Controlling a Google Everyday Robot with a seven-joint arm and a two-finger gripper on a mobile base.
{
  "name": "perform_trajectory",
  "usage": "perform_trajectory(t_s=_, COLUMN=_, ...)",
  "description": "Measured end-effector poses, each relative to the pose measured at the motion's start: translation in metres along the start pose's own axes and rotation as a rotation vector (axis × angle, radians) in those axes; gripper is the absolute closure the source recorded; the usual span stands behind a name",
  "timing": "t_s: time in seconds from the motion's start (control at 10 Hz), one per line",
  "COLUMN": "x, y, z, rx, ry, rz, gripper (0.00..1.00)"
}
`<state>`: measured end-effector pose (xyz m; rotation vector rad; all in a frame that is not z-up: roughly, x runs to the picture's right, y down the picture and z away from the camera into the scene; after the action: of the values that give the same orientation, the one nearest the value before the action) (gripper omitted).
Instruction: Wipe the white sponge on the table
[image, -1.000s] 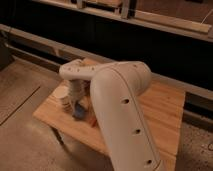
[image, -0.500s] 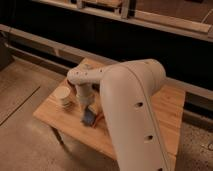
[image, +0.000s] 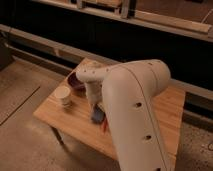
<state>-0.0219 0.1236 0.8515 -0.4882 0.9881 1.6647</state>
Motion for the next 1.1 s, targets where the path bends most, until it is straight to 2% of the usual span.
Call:
perform_trajectory(t_s=0.3, x=-0.037, y=-0.016, z=-0.01, rx=-0.004, ry=-0.037, rz=0.018, gripper=1.0)
perform_trajectory(t_s=0.6, x=-0.062, y=-0.02, z=-0.026, rx=0.019, ry=-0.073, rz=0.005, gripper=1.0)
perform_trajectory(t_s=0.8, x=-0.07, y=0.003, z=-0.034, rx=0.035, ry=-0.107, rz=-0.048, gripper=1.0)
perform_trajectory(t_s=1.1, x=-0.065, y=0.046, z=-0.035, rx=0.027, ry=-0.12, rz=-0.117, gripper=1.0)
